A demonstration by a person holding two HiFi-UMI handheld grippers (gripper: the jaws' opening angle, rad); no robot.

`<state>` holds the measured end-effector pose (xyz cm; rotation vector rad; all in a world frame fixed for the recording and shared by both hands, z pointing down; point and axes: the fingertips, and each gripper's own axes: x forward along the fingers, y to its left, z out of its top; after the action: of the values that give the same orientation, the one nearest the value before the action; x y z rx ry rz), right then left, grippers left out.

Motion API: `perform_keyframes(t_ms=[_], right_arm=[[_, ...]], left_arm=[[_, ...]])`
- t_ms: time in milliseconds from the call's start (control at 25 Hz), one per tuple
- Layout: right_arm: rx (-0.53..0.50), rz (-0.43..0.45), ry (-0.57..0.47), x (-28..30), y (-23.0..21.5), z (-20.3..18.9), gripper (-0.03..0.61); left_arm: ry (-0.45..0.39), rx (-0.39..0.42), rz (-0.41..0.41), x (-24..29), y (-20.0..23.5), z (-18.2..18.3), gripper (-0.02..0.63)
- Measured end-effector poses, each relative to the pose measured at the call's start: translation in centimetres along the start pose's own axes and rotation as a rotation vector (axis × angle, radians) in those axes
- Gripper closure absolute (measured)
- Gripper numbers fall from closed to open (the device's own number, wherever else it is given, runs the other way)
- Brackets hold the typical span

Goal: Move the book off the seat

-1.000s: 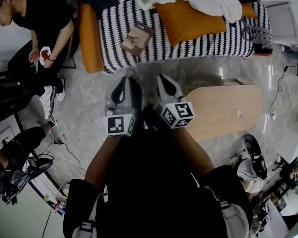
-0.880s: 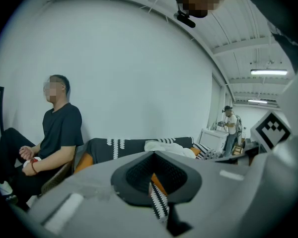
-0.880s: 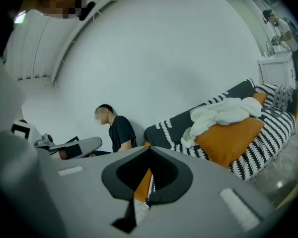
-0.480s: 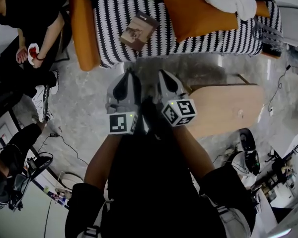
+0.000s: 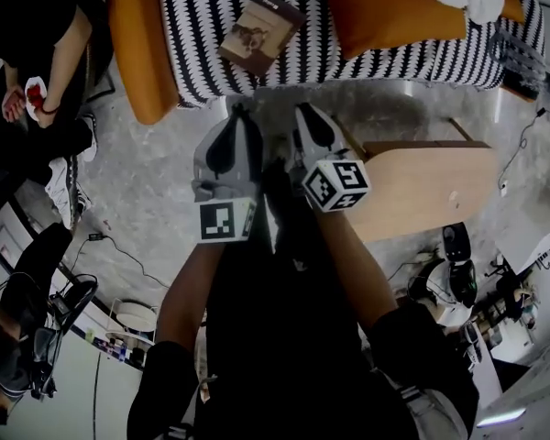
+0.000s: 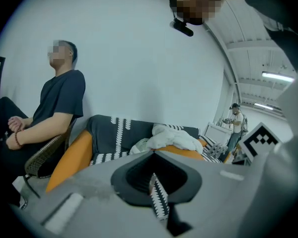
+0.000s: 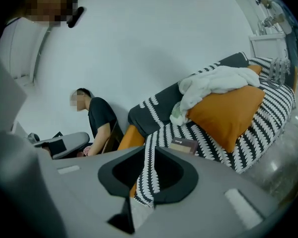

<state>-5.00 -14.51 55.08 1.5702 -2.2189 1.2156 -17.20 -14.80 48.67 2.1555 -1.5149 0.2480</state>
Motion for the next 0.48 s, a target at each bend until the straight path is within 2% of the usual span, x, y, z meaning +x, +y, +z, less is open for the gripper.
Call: perform_keyframes(t_ms=[320, 480], right_arm=[[0.026, -0.034, 0.056, 4.4, -2.6, -3.4, 0.490], [0.075, -0.054, 0.069, 6.6, -4.3, -5.1, 0.474]], left_arm=[[0.035, -0.006, -0.011, 2.2, 2.0, -2.2, 0.607], [0.041, -0.022, -0.007, 3.6, 3.3, -3.4, 0.607]])
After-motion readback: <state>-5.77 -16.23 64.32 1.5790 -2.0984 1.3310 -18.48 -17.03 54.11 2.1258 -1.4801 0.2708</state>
